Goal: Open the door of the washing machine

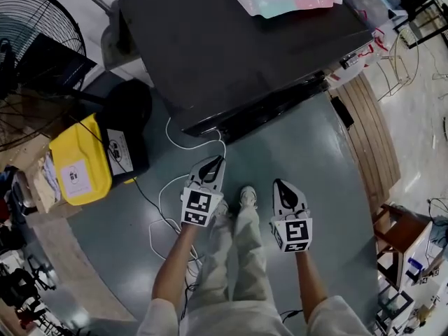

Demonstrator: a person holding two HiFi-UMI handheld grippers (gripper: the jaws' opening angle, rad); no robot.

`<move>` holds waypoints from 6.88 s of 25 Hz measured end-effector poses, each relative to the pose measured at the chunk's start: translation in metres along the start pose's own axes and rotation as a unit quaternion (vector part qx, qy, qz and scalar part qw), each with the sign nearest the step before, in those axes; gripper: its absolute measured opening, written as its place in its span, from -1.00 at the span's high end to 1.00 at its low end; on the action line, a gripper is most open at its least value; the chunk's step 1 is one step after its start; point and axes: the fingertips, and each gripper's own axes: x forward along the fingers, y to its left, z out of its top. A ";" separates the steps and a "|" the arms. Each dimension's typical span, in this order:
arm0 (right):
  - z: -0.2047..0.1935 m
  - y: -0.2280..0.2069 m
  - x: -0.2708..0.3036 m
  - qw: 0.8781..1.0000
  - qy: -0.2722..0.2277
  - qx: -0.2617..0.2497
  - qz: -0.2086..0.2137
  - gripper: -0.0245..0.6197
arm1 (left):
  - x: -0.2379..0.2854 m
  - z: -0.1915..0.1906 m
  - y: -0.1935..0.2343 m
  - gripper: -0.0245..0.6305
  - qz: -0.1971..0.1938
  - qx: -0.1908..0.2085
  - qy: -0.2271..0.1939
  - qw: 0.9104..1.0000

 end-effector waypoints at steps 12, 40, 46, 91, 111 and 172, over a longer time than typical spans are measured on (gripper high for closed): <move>-0.051 -0.013 0.026 1.000 0.018 0.004 0.004 0.93 | 0.071 -0.033 -0.004 0.58 -0.046 0.047 0.001 0.998; -0.067 -0.032 0.043 0.999 0.005 0.024 -0.022 0.93 | 0.111 -0.040 0.007 0.73 -0.061 0.068 0.004 0.996; -0.068 -0.026 0.040 0.999 0.010 0.032 -0.038 0.92 | 0.112 -0.040 0.007 0.75 -0.074 0.081 0.008 0.994; -0.106 -0.044 -0.017 0.997 0.023 0.047 -0.049 0.93 | 0.109 -0.044 -0.001 0.76 -0.029 0.090 0.010 0.995; -0.115 -0.067 -0.039 0.998 0.026 0.036 -0.045 0.92 | 0.094 -0.063 -0.063 0.76 -0.024 0.089 0.006 0.996; -0.283 -0.224 -0.277 0.939 0.018 0.210 -0.273 0.93 | 0.201 -0.042 -0.502 0.61 -0.285 0.218 0.023 0.933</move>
